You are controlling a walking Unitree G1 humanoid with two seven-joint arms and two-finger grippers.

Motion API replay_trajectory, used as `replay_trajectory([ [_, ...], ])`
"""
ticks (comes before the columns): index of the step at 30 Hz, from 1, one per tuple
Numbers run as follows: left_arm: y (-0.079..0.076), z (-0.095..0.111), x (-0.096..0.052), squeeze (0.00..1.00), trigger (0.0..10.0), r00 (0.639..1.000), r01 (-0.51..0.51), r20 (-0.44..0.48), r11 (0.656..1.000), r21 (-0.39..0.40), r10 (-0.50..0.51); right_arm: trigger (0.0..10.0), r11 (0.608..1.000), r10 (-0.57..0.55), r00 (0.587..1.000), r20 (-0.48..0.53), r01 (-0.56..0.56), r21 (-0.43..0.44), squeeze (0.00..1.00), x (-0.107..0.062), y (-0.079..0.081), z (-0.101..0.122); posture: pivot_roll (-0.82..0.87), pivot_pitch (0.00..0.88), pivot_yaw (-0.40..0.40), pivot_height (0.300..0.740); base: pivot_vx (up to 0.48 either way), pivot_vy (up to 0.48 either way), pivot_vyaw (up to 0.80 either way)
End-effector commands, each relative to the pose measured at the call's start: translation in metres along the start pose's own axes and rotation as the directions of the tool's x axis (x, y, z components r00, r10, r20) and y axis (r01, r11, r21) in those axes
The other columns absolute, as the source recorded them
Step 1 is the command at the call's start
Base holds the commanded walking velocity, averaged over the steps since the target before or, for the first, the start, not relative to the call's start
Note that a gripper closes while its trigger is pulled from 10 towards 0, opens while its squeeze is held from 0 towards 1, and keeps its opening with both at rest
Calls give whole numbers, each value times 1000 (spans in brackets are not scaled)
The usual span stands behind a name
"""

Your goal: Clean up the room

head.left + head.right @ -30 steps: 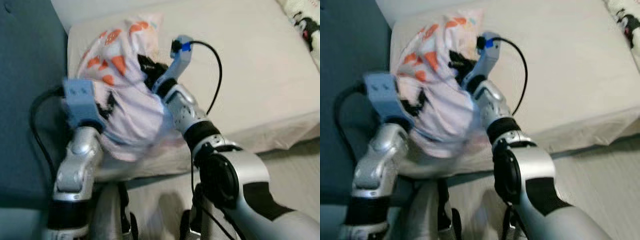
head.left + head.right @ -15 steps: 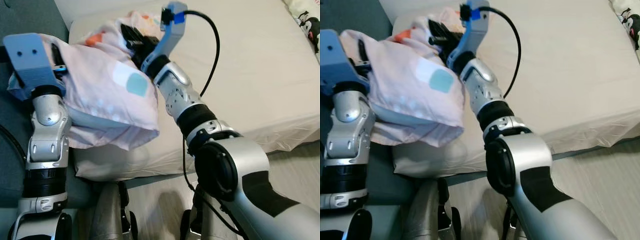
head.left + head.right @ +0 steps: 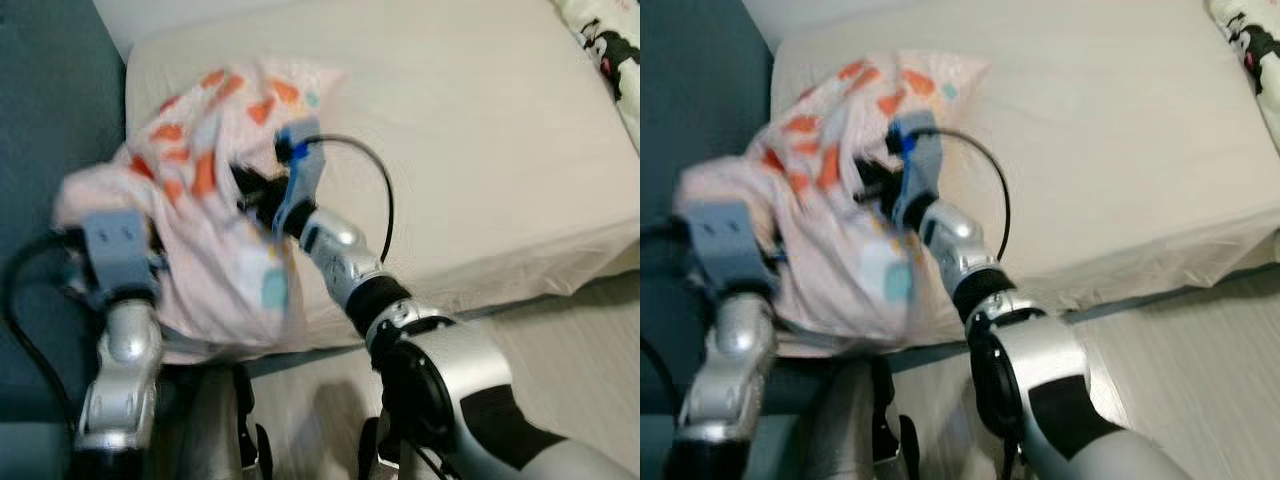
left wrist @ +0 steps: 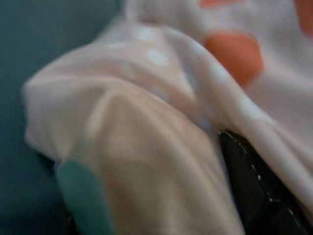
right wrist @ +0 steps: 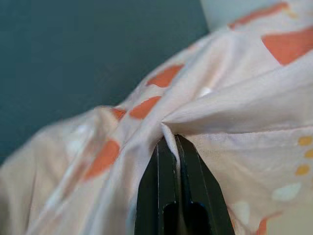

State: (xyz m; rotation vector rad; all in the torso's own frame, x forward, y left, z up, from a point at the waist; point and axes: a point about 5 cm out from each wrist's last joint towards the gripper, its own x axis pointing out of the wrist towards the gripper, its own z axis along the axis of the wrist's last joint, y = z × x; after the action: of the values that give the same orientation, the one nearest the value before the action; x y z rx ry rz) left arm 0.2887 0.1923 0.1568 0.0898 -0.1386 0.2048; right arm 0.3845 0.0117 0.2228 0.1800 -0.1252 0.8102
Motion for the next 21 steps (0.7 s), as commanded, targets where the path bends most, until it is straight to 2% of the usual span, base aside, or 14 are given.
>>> replay_trajectory([
  [1, -16, -6, -14, 478, 10000, 989, 138, -51, 989, -45, -140, 10000, 999, -30, 999, -22, 31, 24, 396, -1, 3, -10, 198, 397, 5, 581, 0, 0, 0],
  [2, -19, -7, -19, 1000, 10000, 983, 169, -58, 984, -55, -172, 10000, 996, -72, 997, -24, 73, 50, 788, -5, -3, -13, 199, 397, 5, 581, 0, 0, 0],
  [4, -19, -7, -19, 1000, 10000, 983, 169, -58, 984, -55, -172, 10000, 996, -72, 997, -24, 73, 50, 788, -5, -3, -13, 199, 397, 5, 581, 0, 0, 0],
  [5, -21, -7, -23, 1000, 10000, 980, 186, -58, 980, -65, -190, 10000, 992, -102, 995, -23, 103, 70, 1000, -7, -7, -16, 199, 397, 5, 581, 0, 0, 0],
  [9, -26, -3, -30, 1000, 10000, 967, 245, -48, 963, -116, -251, 10000, 971, -193, 981, 18, 188, 148, 1000, -15, -19, -16, 193, 387, 9, 581, 0, 0, 0],
  [12, -27, -1, -32, 1000, 10000, 961, 266, -41, 955, -131, -273, 10000, 966, -208, 977, 33, 200, 163, 1000, -17, -22, -16, 190, 384, 7, 581, 0, 0, 0],
  [15, -21, 11, -37, 1000, 10000, 941, 330, -14, 929, -168, -337, 10000, 944, -271, 958, 91, 246, 219, 1000, -24, -29, -16, 184, 372, 5, 581, 0, 0, 0],
  [17, -18, 14, -39, 1000, 10000, 933, 352, -12, 920, -173, -360, 10000, 936, -294, 950, 105, 264, 231, 1000, -27, -32, -16, 183, 367, 4, 581, 0, 0, 0],
  [19, -6, 18, -43, 1000, 10000, 927, 366, -16, 916, -162, -374, 10000, 911, -367, 920, 139, 325, 253, 1000, -35, -42, -16, 181, 362, 4, 581, 0, 0, 0],
  [20, -6, 18, -43, 1000, 10000, 927, 366, -16, 916, -162, -374, 10000, 911, -367, 920, 139, 325, 253, 1000, -35, -42, -16, 181, 362, 4, 581, 0, 0, 0],
  [21, 8, 20, -43, 463, 10000, 938, 338, -21, 929, -151, -345, 10000, 886, -428, 891, 152, 381, 264, 192, -43, -52, -15, 181, 362, 4, 581, 0, 0, 0],
])
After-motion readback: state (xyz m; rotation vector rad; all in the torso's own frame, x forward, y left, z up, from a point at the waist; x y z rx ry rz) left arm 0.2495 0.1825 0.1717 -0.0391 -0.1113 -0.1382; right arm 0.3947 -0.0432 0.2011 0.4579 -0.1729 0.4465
